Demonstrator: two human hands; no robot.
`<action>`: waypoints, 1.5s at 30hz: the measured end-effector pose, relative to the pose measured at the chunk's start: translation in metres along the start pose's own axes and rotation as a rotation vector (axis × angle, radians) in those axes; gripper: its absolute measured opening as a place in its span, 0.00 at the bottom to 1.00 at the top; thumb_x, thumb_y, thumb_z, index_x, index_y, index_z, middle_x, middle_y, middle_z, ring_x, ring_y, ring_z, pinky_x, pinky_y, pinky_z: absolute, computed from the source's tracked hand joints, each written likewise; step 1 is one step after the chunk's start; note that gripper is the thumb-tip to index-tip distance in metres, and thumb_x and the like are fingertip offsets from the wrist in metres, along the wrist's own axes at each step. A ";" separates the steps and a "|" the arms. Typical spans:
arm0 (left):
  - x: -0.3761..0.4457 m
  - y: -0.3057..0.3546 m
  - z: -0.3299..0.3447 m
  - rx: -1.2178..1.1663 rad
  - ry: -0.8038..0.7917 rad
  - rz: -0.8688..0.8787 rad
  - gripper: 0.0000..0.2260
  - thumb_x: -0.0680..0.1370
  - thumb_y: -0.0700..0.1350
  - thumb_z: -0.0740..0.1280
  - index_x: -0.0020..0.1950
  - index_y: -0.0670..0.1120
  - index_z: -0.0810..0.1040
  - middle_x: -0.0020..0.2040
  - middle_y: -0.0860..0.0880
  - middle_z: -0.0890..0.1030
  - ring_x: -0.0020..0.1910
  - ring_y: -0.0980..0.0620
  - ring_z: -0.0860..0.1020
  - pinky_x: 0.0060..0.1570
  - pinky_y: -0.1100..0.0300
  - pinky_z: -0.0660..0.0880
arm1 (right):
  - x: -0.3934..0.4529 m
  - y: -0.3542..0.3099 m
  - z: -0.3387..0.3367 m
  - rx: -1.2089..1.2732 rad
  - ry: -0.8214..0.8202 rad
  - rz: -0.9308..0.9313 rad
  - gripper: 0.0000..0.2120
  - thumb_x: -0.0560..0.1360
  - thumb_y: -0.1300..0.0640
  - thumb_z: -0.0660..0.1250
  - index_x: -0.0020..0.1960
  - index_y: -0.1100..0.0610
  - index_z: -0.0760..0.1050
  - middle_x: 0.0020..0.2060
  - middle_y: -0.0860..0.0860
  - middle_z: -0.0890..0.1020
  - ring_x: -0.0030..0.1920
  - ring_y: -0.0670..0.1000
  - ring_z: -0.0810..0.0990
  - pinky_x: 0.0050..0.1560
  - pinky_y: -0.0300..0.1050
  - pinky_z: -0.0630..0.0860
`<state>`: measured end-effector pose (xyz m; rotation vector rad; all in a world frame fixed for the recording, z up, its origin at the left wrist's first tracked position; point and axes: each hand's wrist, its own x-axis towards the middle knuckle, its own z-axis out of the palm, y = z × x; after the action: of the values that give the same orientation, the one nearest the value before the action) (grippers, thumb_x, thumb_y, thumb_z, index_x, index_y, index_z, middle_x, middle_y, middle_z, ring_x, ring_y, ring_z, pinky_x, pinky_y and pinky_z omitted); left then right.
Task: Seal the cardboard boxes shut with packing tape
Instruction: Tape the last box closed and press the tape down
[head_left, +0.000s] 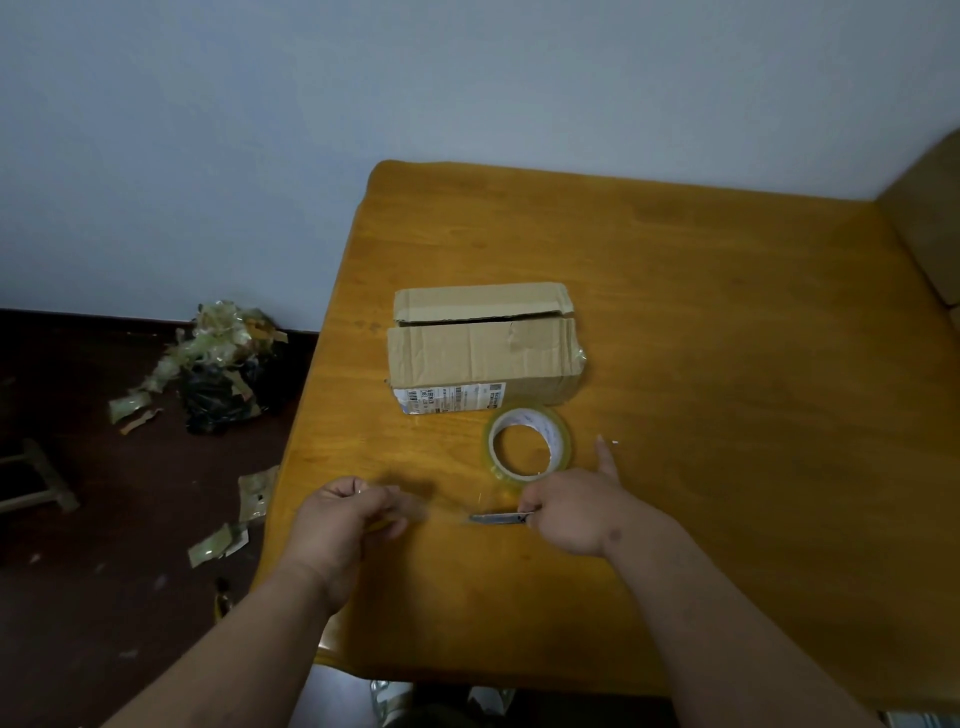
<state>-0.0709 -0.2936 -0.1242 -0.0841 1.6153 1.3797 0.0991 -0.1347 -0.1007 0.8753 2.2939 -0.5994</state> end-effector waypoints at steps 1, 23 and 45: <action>0.001 -0.001 -0.001 -0.012 -0.002 -0.001 0.15 0.77 0.30 0.63 0.34 0.43 0.66 0.31 0.43 0.81 0.34 0.51 0.84 0.46 0.49 0.76 | 0.000 0.000 -0.001 0.000 -0.009 -0.005 0.15 0.80 0.54 0.55 0.57 0.45 0.79 0.55 0.44 0.81 0.64 0.49 0.73 0.69 0.67 0.25; 0.006 -0.005 -0.022 0.185 0.032 0.060 0.19 0.73 0.29 0.66 0.28 0.47 0.66 0.25 0.48 0.74 0.28 0.52 0.74 0.34 0.57 0.68 | -0.016 0.010 -0.035 0.345 0.061 -0.044 0.05 0.78 0.60 0.63 0.44 0.55 0.74 0.38 0.50 0.73 0.39 0.49 0.71 0.36 0.42 0.65; 0.011 -0.003 -0.041 0.395 0.102 0.233 0.10 0.72 0.37 0.74 0.35 0.39 0.74 0.35 0.42 0.74 0.38 0.47 0.71 0.44 0.55 0.72 | 0.048 -0.046 0.002 0.170 0.198 -0.163 0.06 0.80 0.51 0.64 0.52 0.52 0.77 0.50 0.49 0.75 0.49 0.52 0.77 0.50 0.50 0.78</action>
<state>-0.0996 -0.3217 -0.1390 0.2792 2.0038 1.2151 0.0380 -0.1462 -0.1254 0.8650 2.5397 -0.8218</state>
